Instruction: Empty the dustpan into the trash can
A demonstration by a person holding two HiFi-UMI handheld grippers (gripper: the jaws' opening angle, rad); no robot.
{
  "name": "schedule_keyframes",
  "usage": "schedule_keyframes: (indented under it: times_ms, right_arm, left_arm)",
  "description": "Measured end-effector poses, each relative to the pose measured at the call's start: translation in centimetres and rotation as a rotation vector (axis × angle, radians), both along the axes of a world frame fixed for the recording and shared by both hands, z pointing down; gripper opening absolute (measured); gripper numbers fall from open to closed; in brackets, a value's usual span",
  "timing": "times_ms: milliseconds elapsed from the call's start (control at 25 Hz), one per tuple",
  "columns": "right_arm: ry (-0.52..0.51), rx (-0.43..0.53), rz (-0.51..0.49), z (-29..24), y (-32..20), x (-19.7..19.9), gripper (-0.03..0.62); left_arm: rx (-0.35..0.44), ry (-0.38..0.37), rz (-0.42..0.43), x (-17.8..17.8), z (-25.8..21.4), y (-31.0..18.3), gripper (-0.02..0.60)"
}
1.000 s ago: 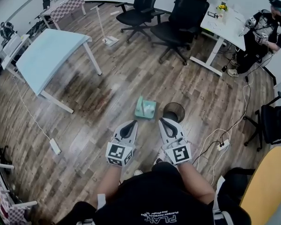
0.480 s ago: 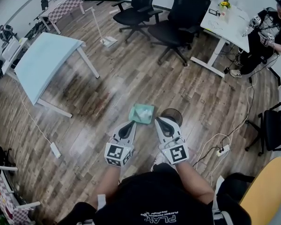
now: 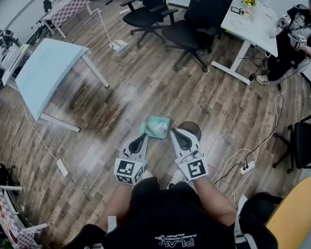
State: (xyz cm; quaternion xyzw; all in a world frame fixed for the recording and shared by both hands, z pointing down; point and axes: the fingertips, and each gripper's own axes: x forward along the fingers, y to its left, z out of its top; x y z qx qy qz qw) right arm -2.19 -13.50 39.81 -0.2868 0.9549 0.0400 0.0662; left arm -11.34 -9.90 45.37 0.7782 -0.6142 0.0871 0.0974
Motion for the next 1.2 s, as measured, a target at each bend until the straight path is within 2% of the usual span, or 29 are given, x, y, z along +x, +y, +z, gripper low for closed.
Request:
schedule_keyframes:
  times_ms: [240,600,800,1000,1200]
  right_arm:
    - [0.031,-0.007,0.015,0.7,-1.6,-1.6,0.023]
    - [0.076,0.025,0.082,0.5,-6.2,-5.6,0.023]
    - [0.111,0.01,0.108,1.4,-7.8,-7.9,0.024]
    - [0.138,0.037,0.13,2.1,-8.3,-10.5,0.024]
    - [0.18,0.029,0.133,3.0,-9.0,-11.6,0.025]
  left_arm:
    - [-0.018,-0.014,-0.012,-2.6,1.2,-2.0,0.025]
    - [-0.017,-0.031,0.043,-7.6,0.8,-6.4,0.025]
    - [-0.047,-0.022,0.069,-10.0,2.1,-8.0,0.025]
    - [-0.06,0.025,0.141,-10.9,3.4,-9.5,0.025]
    - [-0.063,0.009,0.184,-10.8,4.1,-11.0,0.025]
